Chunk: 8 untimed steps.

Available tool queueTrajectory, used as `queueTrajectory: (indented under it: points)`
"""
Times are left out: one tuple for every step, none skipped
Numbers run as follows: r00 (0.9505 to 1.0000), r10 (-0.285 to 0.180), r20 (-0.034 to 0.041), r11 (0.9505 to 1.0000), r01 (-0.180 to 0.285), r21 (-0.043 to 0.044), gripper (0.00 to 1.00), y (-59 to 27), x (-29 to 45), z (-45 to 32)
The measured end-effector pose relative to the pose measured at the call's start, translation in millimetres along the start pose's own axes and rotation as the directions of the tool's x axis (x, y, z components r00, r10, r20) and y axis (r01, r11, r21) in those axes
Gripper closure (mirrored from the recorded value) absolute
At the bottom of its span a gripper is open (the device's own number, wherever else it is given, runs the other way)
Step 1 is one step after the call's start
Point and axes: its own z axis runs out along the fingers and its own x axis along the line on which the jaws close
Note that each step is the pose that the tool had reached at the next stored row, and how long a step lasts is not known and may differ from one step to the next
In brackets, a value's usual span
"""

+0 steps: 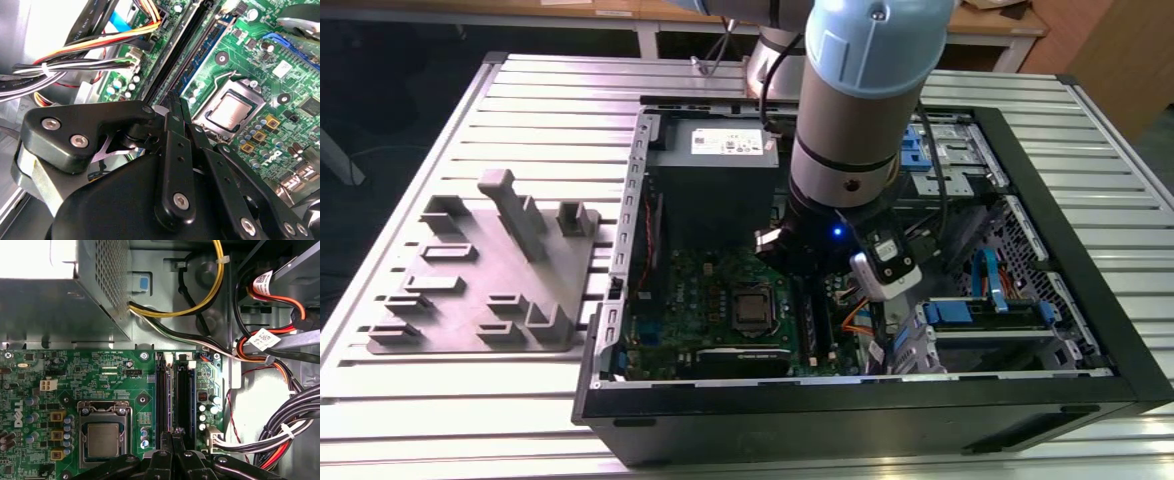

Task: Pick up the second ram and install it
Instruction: 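Insert the second ram into the second slot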

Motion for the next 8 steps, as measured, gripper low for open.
queueTrajectory:
  points:
    - [1.0,0.0,0.0,1.0,0.0,-0.0001,0.92,0.0,0.0,0.3]
    - [1.0,0.0,0.0001,1.0,0.0,-0.0002,0.92,0.0,0.0,0.6]
    - [1.0,0.0,0.0,1.0,0.0,-0.0002,0.92,0.0,0.0,0.6]
    - [1.0,0.0,0.0,1.0,0.0,-0.0001,0.92,0.0,0.0,0.6]
    - [1.0,0.0,0.0,1.0,0.0,-0.0001,0.92,0.0,0.0,0.6]
    - [1.0,0.0,0.0,1.0,0.0,-0.0001,0.92,0.0,0.0,0.7]
    - [1.0,0.0,0.0001,1.0,0.0,-0.0003,0.92,0.0,0.0,1.0]
    - [1.0,0.0,0.0002,1.0,0.0,-0.0006,0.92,0.0,0.0,1.6]
